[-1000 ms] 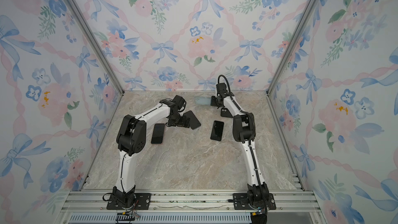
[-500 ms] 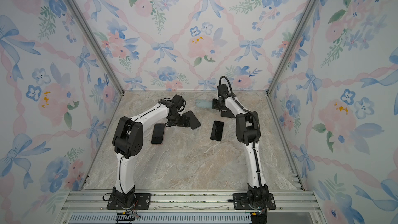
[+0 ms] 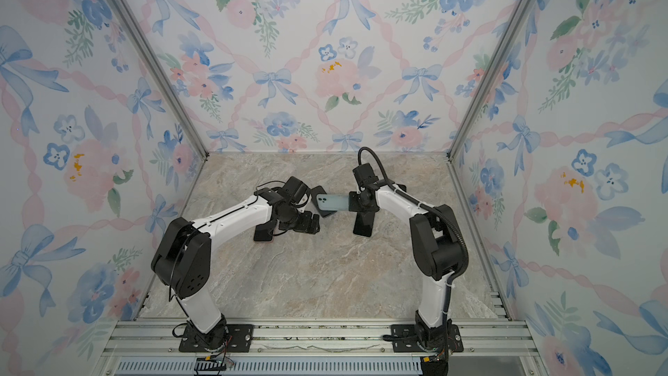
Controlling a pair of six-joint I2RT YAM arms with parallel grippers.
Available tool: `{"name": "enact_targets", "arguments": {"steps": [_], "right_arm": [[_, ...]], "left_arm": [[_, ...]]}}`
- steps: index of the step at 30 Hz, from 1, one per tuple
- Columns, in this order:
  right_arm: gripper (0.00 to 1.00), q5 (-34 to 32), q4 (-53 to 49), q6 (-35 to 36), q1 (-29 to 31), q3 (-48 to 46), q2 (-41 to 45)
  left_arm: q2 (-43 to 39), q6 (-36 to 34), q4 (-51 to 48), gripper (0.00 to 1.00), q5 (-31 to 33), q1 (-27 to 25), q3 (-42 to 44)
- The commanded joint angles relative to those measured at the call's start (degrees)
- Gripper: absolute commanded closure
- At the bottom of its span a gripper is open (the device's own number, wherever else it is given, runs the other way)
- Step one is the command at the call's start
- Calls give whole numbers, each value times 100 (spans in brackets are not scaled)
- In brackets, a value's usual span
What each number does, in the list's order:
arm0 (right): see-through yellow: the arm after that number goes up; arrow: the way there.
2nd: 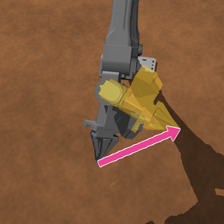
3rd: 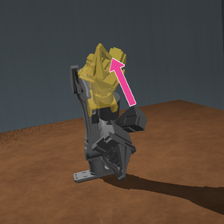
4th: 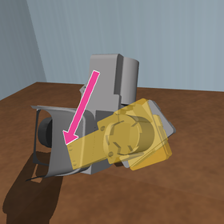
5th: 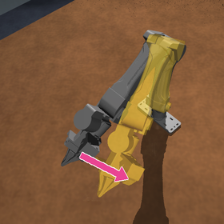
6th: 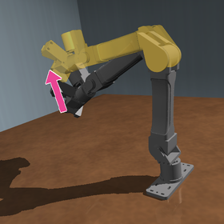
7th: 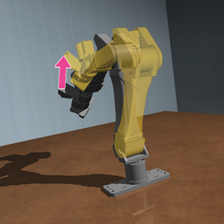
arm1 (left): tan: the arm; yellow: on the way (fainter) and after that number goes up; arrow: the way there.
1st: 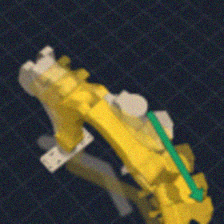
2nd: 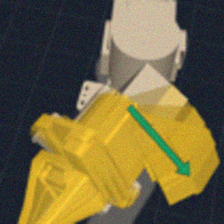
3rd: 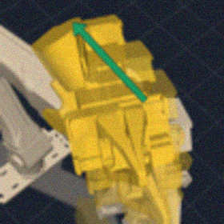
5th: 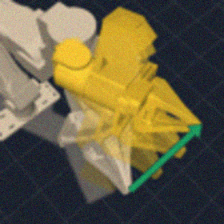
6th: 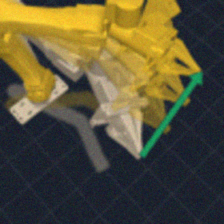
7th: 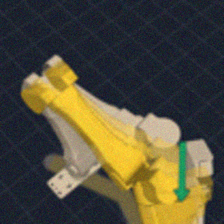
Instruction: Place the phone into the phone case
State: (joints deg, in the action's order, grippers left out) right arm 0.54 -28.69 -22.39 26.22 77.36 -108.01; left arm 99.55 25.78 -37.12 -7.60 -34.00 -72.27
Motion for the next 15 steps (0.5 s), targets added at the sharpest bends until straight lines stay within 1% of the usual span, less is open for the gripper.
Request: {"name": "enact_targets", "arguments": {"steps": [1,4,8,11,15], "right_arm": [[100,-370,-88,-392,408,-543,458],[100,-485,-133,-675,789,-973,685],[100,-568,-242,-1023,1324,-1294,730],[100,-652,-369,-1215,1670,-1356,613],[100,-706,-465,-1303,1889,-1355,505]], "left_arm": [[-466,228,299,7,-71,-37,506],[-807,351,487,7,-145,-50,875],[-1134,417,554,7,-185,-107,1013],[-1215,424,588,7,-175,-109,1072],[-1108,414,677,7,-183,-107,1173]]}}
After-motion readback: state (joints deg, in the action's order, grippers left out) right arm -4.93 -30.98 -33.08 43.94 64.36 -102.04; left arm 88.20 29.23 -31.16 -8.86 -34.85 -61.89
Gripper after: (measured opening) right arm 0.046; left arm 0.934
